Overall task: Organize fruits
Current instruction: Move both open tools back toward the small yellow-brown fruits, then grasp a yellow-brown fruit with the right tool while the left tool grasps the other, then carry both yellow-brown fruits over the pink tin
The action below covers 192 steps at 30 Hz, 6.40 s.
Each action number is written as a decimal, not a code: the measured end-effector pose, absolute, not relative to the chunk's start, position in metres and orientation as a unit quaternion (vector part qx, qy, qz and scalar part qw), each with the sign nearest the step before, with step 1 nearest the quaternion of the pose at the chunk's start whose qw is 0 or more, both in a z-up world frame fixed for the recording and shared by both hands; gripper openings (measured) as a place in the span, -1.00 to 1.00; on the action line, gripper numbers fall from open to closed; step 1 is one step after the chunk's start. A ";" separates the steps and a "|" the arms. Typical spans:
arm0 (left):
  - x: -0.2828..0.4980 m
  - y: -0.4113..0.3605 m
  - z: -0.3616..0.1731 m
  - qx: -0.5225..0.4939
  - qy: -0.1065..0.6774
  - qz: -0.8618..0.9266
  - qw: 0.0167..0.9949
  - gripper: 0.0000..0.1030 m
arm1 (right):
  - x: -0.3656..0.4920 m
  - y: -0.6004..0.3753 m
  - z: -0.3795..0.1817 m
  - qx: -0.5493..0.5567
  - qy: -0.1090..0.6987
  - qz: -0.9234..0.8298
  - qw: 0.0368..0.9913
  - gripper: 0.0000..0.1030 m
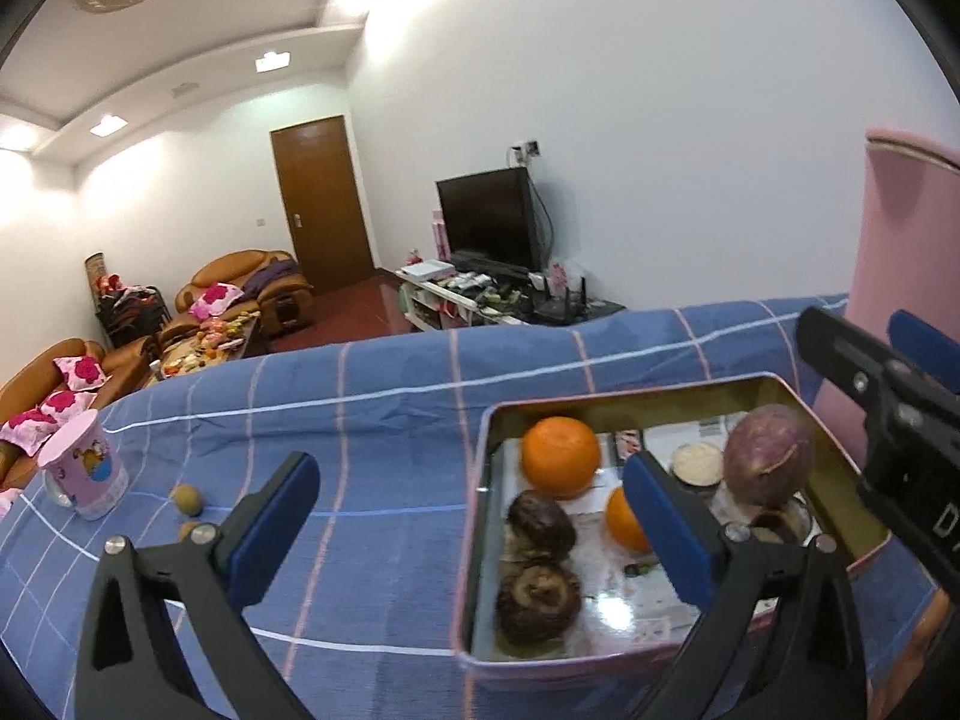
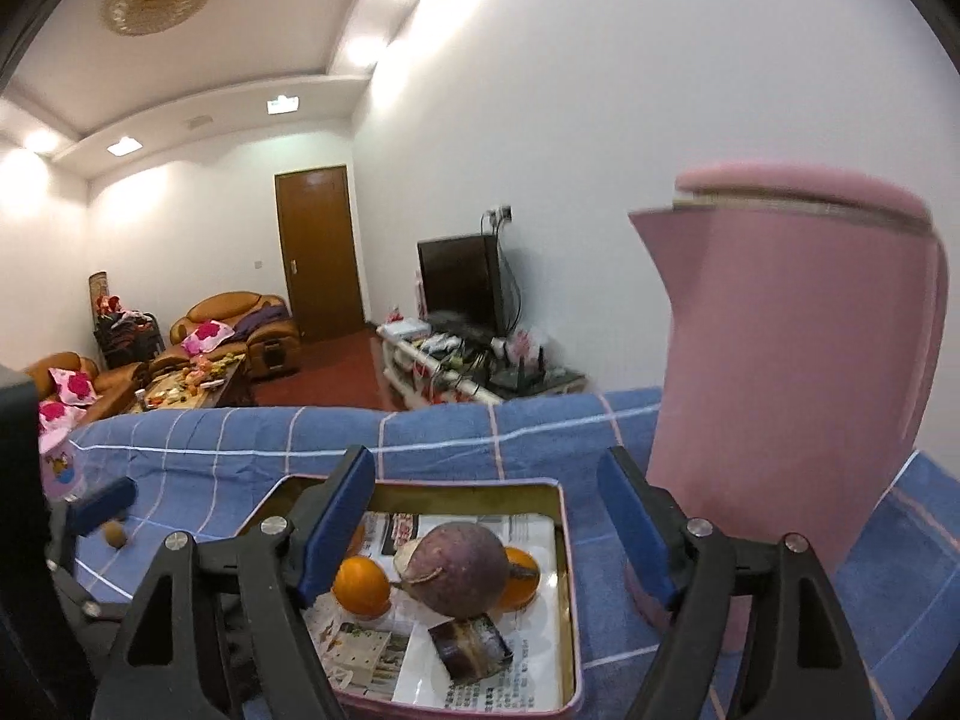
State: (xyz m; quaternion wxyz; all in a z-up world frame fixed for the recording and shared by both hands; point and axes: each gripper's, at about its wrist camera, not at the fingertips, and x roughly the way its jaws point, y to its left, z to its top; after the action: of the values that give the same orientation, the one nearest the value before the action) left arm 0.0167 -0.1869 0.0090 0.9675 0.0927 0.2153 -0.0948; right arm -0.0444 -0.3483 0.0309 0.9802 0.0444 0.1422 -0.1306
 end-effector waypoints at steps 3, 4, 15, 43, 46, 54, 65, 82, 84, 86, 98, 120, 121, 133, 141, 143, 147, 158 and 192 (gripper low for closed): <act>0.018 -0.181 0.009 0.094 0.209 -0.085 0.970 1.00 | -0.046 -0.338 0.029 0.004 0.122 -0.145 0.982 0.52; 0.019 -0.179 0.008 0.096 0.209 -0.082 0.970 1.00 | -0.046 -0.335 0.028 -0.003 0.120 -0.146 0.982 0.52; 0.012 -0.149 0.008 0.077 0.211 -0.067 0.972 1.00 | -0.048 -0.339 0.029 0.023 0.138 -0.156 0.978 0.53; 0.005 -0.103 0.005 0.071 0.228 -0.077 0.968 1.00 | -0.053 -0.270 0.023 0.045 0.152 -0.134 0.978 0.53; 0.008 -0.096 0.005 0.076 0.228 -0.073 0.968 1.00 | -0.049 -0.259 0.022 0.047 0.154 -0.128 0.979 0.53; 0.020 -0.070 0.003 0.068 0.239 -0.060 0.967 1.00 | -0.032 -0.233 0.021 0.056 0.162 -0.107 0.979 0.53; 0.038 -0.035 0.000 0.065 0.248 -0.039 0.966 1.00 | -0.007 -0.201 0.018 0.064 0.171 -0.084 0.980 0.53; 0.076 0.031 -0.005 0.046 0.272 0.019 0.961 1.00 | 0.030 -0.148 0.014 0.066 0.195 -0.041 0.978 0.53; 0.081 0.038 -0.006 0.043 0.276 0.025 0.960 1.00 | 0.035 -0.143 0.014 0.068 0.197 -0.035 0.977 0.53; 0.086 0.047 -0.008 0.040 0.282 0.034 0.958 1.00 | 0.039 -0.138 0.013 0.070 0.201 -0.030 0.977 0.53; 0.118 0.107 -0.022 0.039 0.335 0.131 0.932 1.00 | 0.069 -0.115 0.002 0.072 0.263 0.027 0.962 0.52; 0.129 0.108 -0.028 0.043 0.360 0.123 0.924 0.99 | 0.122 -0.061 -0.039 0.062 0.425 0.138 0.892 -0.45; 0.129 0.108 -0.027 0.040 0.358 0.118 0.925 0.99 | 0.121 -0.067 -0.037 0.075 0.419 0.138 0.894 -0.45; 0.145 0.056 -0.025 0.028 0.386 -0.018 0.922 0.56 | 0.091 -0.113 0.002 0.050 0.269 -0.004 0.962 -0.45; 0.174 0.023 -0.042 0.039 0.434 -0.036 0.899 0.06 | 0.096 -0.120 0.005 0.063 0.275 -0.004 0.960 -0.45; 0.178 0.023 -0.042 0.028 0.436 -0.044 0.899 -0.04 | 0.097 -0.119 0.005 0.062 0.277 -0.001 0.959 -0.45; 0.175 0.021 -0.040 0.029 0.435 -0.062 0.898 -0.36 | 0.100 -0.111 0.003 0.056 0.281 0.005 0.958 -0.45; 0.148 0.042 -0.030 -0.005 0.402 -0.034 0.915 -0.44 | 0.093 -0.101 0.006 0.031 0.256 0.008 0.966 -0.45; 0.070 0.042 -0.010 0.049 0.299 0.024 0.953 -0.44 | 0.031 -0.092 0.010 0.001 0.222 0.009 0.975 -0.45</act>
State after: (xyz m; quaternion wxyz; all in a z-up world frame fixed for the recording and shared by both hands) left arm 0.0697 0.0418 -0.0096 0.9528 0.0487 0.2988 0.0242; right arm 0.0308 -0.0921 0.0099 0.9750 0.0011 0.2222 0.0090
